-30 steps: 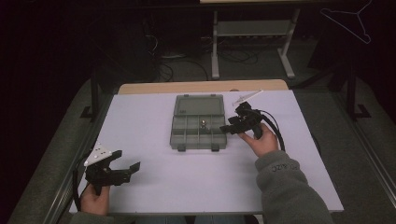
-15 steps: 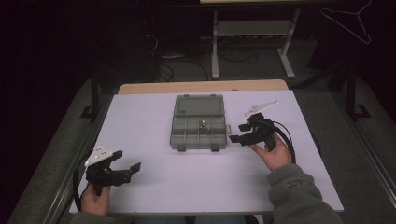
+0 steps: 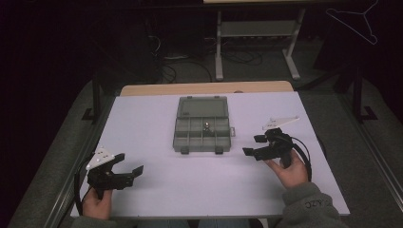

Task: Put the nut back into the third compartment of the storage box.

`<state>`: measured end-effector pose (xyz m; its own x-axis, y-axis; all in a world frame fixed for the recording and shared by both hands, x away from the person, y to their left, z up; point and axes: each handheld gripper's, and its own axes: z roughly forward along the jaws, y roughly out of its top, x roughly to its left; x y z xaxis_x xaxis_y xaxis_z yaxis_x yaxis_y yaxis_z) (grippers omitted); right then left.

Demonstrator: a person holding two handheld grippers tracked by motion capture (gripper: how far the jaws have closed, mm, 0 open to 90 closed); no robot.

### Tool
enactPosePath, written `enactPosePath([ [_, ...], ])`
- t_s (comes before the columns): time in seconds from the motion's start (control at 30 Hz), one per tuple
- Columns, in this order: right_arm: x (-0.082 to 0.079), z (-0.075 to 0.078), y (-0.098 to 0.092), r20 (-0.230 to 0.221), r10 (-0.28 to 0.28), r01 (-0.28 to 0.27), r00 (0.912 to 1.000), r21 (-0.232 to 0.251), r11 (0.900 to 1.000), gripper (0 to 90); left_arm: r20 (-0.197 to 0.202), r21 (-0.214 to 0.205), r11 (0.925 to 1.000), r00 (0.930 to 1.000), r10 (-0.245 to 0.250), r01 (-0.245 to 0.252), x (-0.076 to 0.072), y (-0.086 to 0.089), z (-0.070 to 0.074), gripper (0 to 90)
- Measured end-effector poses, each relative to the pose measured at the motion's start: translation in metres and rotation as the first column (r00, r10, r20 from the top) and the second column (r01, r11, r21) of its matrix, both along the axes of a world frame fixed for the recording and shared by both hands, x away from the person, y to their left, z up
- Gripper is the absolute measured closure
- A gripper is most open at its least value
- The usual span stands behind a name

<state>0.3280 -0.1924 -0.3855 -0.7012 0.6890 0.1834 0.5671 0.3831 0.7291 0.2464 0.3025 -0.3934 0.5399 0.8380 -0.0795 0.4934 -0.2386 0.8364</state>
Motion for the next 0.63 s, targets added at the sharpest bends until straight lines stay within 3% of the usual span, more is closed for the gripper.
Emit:
enactPosePath([
  [0.63,-0.021,-0.017,-0.018,-0.001,-0.043,0.043,0.9991,0.019,0.9989,20.8,-0.003,-0.004,0.9998,0.9998,-0.022,0.022,0.001,-0.001,-0.001,13.0],
])
